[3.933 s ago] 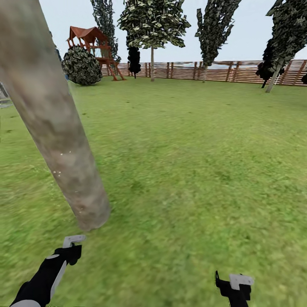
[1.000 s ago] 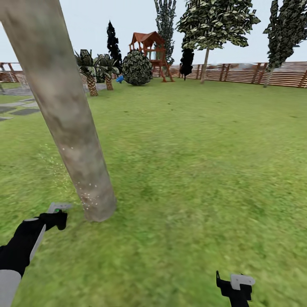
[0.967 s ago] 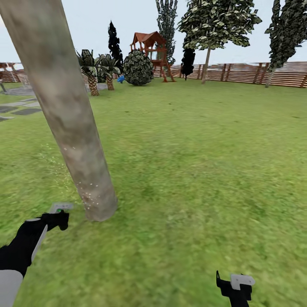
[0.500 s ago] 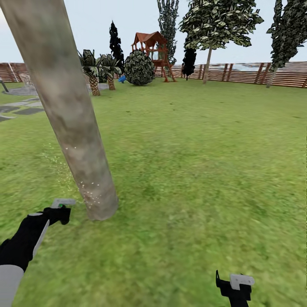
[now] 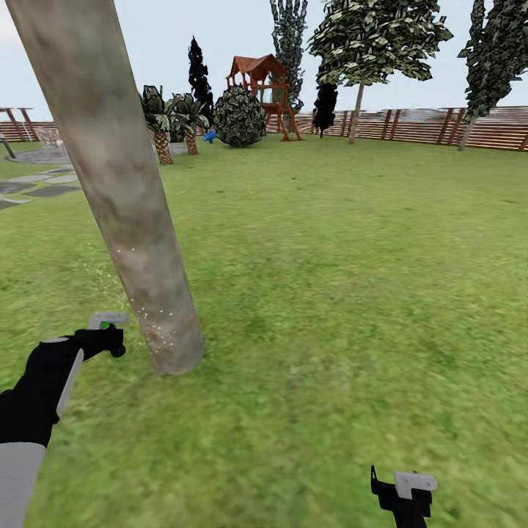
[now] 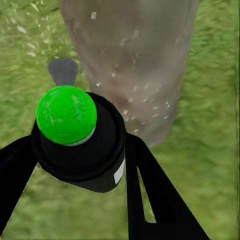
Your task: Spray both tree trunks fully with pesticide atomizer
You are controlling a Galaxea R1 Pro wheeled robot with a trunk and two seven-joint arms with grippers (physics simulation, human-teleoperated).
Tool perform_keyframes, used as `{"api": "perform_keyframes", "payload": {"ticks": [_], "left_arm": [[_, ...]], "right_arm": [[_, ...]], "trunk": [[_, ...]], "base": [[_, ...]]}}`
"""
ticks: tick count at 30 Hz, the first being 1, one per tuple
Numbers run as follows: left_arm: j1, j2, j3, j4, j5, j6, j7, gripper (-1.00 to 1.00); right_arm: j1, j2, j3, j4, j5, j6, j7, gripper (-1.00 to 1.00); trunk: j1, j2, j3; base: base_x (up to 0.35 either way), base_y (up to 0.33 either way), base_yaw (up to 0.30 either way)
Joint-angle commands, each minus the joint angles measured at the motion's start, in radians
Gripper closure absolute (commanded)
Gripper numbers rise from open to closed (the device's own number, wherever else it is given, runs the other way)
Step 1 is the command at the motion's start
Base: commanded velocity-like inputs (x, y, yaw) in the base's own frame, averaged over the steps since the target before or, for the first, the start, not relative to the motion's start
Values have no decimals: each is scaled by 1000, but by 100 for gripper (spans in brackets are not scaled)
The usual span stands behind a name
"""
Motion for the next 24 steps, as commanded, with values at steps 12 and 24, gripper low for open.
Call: {"api": "perform_keyframes", "payload": {"ticks": [12, 24], "left_arm": [[3, -2, -20, -123, -3, 126, 0, 100], [1, -1, -16, -122, -4, 128, 2, 100]], "right_arm": [[0, -2, -1, -1, -1, -1, -1, -100], [0, 0, 0, -1, 0, -1, -1, -100]], "trunk": [[0, 0, 0], [0, 0, 0]], "base": [[0, -133, 69], [100, -258, 26]]}}
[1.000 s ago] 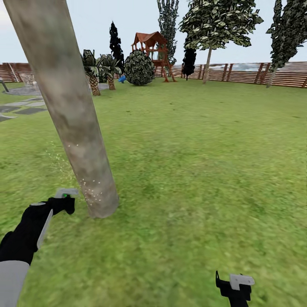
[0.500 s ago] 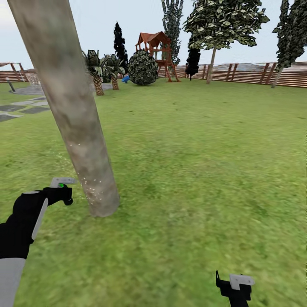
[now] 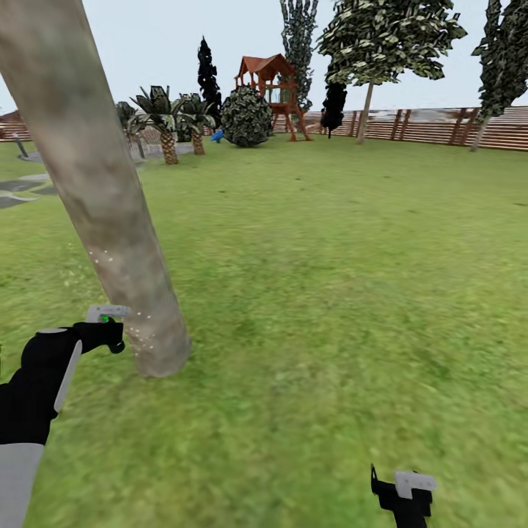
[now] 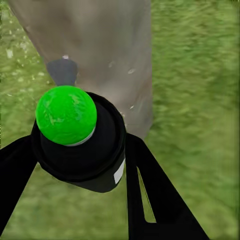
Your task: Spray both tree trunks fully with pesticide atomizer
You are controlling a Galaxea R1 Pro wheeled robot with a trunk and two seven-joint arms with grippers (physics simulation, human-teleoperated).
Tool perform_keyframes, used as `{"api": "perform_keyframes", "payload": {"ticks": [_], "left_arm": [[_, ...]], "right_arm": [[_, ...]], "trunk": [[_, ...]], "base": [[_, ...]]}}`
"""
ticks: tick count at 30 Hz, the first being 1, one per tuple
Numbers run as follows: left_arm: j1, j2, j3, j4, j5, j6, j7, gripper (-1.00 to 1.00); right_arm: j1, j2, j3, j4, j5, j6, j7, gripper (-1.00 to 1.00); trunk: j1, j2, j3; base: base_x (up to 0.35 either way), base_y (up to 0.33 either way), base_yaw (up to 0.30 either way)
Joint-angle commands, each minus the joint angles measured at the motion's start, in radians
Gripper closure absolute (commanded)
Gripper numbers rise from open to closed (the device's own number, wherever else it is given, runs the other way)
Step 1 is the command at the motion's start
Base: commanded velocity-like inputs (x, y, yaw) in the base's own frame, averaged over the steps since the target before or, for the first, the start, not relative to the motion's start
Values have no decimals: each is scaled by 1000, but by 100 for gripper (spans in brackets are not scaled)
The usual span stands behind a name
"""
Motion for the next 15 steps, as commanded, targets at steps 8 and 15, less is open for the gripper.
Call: {"api": "perform_keyframes", "payload": {"ticks": [8, 15], "left_arm": [[0, 0, 3, -1, 1, -1, 0, 100], [8, -60, -50, 13, -1, -11, -2, 100]], "right_arm": [[0, 0, 0, 0, 0, 0, 0, -100], [0, 0, 0, 0, 0, 0, 1, -100]], "trunk": [[0, 0, 0], [0, 0, 0]], "base": [[27, -184, 262], [-23, -18, 32]]}}
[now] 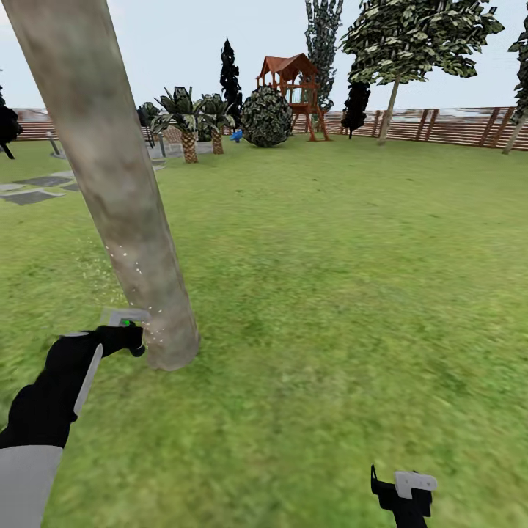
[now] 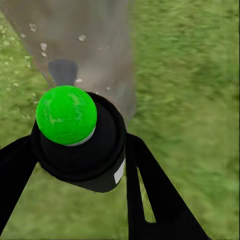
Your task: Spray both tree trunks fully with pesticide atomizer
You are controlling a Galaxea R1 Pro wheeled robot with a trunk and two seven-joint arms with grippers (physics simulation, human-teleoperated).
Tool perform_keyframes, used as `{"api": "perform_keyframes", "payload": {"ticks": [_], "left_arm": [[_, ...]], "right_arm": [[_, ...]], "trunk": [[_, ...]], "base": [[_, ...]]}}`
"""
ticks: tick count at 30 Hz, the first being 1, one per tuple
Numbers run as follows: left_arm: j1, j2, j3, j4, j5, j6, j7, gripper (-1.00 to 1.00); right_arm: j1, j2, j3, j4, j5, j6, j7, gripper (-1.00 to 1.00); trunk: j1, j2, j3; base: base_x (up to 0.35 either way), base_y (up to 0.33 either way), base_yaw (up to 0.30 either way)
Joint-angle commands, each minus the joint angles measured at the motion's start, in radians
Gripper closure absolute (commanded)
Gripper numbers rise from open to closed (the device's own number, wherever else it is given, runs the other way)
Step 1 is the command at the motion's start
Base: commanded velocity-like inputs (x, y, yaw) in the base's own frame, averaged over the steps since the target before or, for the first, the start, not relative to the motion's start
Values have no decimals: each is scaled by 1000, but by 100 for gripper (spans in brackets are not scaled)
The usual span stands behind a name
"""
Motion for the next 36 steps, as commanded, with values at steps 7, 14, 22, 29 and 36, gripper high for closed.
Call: {"api": "perform_keyframes", "payload": {"ticks": [7, 14, 22, 29, 36], "left_arm": [[-5, 11, 24, 108, -23, -6, 7, 100], [-2, 41, 45, 151, -17, -47, 0, 100], [-16, 47, 57, 86, -15, -40, 2, 100], [-12, 55, 132, -8, -12, 11, 1, 100], [-3, 43, 88, -14, -20, 1, 3, 100]], "right_arm": [[0, 0, 0, 0, 0, 0, 0, -100], [0, 0, 0, 0, 0, -1, 0, -100], [0, 0, 0, 0, 0, 1, 0, -100], [0, 0, 0, 0, 0, 1, 0, -100], [0, 0, 0, 0, 0, 1, 0, -100]], "trunk": [[0, 0, 0], [0, 0, 0], [0, 0, 0], [0, 0, 0], [0, 0, 0]], "base": [[0, 0, 0], [143, 0, 0], [222, 0, 0], [3, 0, 0], [0, -121, 0]]}}
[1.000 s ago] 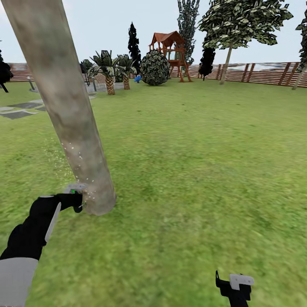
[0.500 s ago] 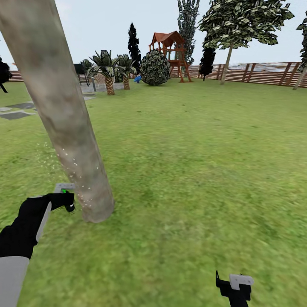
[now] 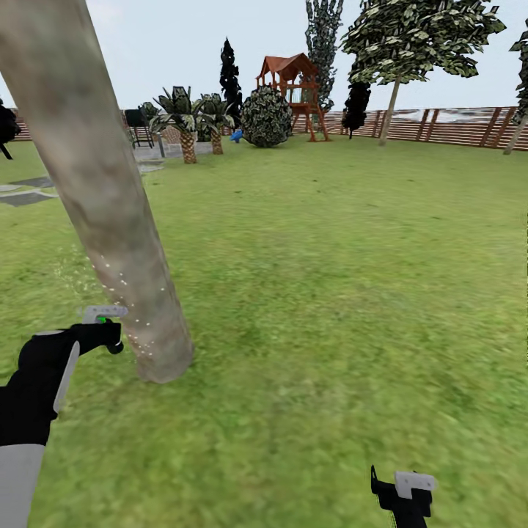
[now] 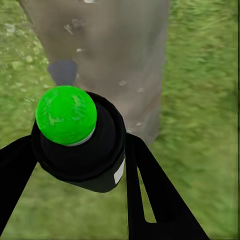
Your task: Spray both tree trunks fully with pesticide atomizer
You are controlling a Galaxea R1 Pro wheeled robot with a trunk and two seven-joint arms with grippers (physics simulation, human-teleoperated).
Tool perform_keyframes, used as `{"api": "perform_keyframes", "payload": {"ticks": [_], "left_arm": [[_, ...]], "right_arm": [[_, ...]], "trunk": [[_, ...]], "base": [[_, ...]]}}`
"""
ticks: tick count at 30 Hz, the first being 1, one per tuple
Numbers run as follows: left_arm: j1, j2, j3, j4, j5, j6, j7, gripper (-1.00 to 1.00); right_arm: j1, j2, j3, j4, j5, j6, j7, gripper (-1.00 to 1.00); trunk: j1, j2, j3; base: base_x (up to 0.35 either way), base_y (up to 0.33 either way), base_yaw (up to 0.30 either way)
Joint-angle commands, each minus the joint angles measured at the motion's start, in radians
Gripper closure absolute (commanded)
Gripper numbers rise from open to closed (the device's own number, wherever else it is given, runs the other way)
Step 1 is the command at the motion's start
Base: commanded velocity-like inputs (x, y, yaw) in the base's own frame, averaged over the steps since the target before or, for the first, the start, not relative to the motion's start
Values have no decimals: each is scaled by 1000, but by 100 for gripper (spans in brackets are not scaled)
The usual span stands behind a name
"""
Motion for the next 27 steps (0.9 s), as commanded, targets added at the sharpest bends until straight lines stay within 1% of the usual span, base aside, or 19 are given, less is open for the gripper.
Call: {"api": "perform_keyframes", "payload": {"ticks": [1, 4, 9, 11, 22, 27], "left_arm": [[0, 0, -3, 0, -2, 0, 0, 100], [0, 1, -4, 0, -3, 1, 0, 100], [0, 1, 0, 0, -3, 2, 1, 100], [0, 1, -5, 0, -4, 2, 4, 100], [0, 2, 1, 3, -5, 1, 10, 100], [0, 4, 4, 3, -7, 2, 12, 100]], "right_arm": [[0, 0, 0, 0, 0, 0, 0, -100], [0, 0, 0, 0, 0, 0, 0, -100], [0, 0, 0, 0, 0, -1, 0, -100], [0, 0, 0, 0, 0, -1, 0, -100], [0, -2, -1, 0, 0, -1, -2, -100], [0, -1, -1, 0, 0, -1, -2, -100]], "trunk": [[0, 0, 0], [0, 0, 0], [0, 0, 0], [0, 0, 0], [0, 0, 0], [0, 0, 0]], "base": [[0, -265, 0], [0, -270, 35], [0, -273, 237], [56, -274, 133], [143, -262, 10], [19, -271, 33]]}}
